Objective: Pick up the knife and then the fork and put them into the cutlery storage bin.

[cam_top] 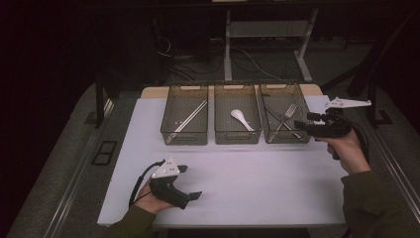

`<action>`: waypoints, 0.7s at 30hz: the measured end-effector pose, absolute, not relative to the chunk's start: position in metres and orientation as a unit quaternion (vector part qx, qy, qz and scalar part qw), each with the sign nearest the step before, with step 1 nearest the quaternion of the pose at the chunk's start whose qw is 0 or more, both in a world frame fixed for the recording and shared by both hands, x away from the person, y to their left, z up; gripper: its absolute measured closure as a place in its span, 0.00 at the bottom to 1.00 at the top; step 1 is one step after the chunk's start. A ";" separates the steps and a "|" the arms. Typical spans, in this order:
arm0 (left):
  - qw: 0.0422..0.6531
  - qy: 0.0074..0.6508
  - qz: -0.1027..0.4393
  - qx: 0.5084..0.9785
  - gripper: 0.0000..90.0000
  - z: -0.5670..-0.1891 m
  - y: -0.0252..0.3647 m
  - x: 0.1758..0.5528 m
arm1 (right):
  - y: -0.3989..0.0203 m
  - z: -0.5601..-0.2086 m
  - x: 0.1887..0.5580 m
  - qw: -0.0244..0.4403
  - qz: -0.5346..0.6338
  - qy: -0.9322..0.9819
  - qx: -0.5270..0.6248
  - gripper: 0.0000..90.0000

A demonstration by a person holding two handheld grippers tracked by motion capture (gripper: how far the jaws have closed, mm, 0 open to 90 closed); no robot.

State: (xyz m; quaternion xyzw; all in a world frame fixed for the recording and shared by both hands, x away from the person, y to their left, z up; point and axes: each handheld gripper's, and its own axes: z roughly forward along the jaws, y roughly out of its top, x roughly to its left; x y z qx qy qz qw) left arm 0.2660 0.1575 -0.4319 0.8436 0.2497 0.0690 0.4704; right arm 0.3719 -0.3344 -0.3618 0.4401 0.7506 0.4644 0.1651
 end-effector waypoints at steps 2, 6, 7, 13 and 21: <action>0.471 0.249 0.069 0.844 0.00 -0.432 0.158 0.266 | -0.330 -0.365 0.364 0.159 0.468 0.755 0.431 0.32; 0.471 0.250 0.066 0.844 0.00 -0.433 0.158 0.266 | -0.318 -0.371 0.348 0.163 0.471 0.761 0.415 0.28; 0.470 0.249 0.066 0.844 0.00 -0.433 0.158 0.266 | -0.315 -0.372 0.344 0.163 0.472 0.763 0.411 0.27; 0.474 0.249 0.066 0.842 0.00 -0.433 0.158 0.265 | -0.300 -0.383 0.323 0.160 0.479 0.769 0.392 0.22; 0.474 0.249 0.067 0.842 0.00 -0.432 0.158 0.265 | -0.289 -0.403 0.302 0.153 0.479 0.779 0.375 0.20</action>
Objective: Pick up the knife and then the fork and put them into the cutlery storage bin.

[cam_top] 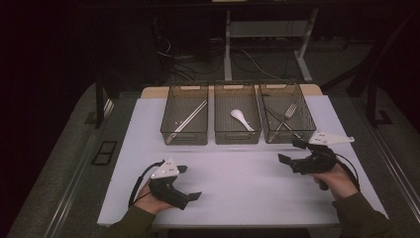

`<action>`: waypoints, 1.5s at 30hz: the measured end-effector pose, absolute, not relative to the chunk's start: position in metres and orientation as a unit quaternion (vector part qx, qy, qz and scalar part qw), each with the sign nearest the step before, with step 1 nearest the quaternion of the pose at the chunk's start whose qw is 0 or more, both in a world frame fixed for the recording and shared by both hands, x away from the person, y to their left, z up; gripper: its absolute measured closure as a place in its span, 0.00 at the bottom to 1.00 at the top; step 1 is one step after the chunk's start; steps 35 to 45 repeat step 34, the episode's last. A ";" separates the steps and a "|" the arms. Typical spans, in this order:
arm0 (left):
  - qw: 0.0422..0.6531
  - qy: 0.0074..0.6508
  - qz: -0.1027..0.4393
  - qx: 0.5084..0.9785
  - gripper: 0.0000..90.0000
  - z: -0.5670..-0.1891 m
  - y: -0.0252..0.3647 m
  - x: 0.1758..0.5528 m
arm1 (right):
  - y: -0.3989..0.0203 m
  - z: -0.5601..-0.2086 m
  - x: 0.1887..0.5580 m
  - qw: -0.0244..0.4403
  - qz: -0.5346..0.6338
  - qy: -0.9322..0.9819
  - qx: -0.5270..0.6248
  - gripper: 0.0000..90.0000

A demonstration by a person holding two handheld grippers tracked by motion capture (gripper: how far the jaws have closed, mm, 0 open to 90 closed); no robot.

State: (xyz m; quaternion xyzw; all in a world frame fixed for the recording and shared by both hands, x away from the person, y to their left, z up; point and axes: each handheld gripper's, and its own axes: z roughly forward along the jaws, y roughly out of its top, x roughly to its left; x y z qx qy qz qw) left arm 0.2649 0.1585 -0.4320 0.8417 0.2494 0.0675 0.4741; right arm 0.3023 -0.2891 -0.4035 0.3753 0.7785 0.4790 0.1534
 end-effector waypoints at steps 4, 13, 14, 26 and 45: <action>0.474 0.249 0.068 0.842 0.00 -0.432 0.159 0.264 | -0.288 -0.412 0.294 0.152 0.470 0.785 0.373 0.20; 0.473 0.247 0.069 0.843 0.00 -0.431 0.159 0.264 | -0.294 -0.428 0.275 0.134 0.466 0.792 0.372 0.19; 0.472 0.246 0.069 0.844 0.00 -0.431 0.159 0.264 | -0.295 -0.430 0.273 0.133 0.466 0.792 0.371 0.19; 0.475 0.246 0.072 0.841 0.00 -0.430 0.159 0.263 | -0.302 -0.438 0.259 0.132 0.464 0.796 0.365 0.19; 0.474 0.246 0.074 0.842 0.00 -0.430 0.159 0.263 | -0.301 -0.439 0.258 0.133 0.458 0.802 0.360 0.18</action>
